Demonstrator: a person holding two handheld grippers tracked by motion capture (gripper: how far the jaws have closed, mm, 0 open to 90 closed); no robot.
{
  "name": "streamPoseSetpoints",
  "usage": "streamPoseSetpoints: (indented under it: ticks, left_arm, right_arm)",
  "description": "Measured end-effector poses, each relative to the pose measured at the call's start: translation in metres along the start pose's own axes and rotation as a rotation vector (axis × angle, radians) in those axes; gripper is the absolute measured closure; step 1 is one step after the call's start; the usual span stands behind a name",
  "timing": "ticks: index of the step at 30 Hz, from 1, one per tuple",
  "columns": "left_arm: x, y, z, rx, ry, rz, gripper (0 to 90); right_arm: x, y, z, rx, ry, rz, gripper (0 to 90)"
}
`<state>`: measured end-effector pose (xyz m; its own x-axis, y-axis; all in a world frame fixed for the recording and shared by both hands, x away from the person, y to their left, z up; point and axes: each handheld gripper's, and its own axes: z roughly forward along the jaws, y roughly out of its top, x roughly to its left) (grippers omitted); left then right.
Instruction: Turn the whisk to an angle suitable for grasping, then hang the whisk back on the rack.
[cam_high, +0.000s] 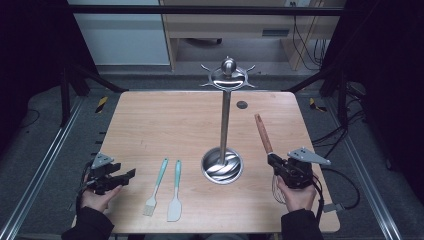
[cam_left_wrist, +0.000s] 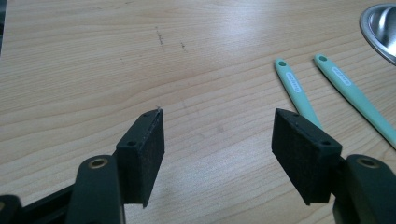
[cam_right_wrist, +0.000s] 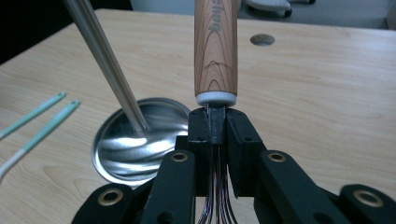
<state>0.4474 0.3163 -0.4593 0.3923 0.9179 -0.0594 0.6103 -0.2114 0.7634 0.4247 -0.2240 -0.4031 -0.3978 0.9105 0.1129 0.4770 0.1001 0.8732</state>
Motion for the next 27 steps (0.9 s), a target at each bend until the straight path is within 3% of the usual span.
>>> streamPoseSetpoints:
  ticks: [27]
  left_arm:
    - [-0.004, 0.001, 0.001, 0.005, -0.003, 0.020, 34.0]
  right_arm:
    - [0.024, 0.034, -0.047, -0.268, 0.075, -0.039, 81.1]
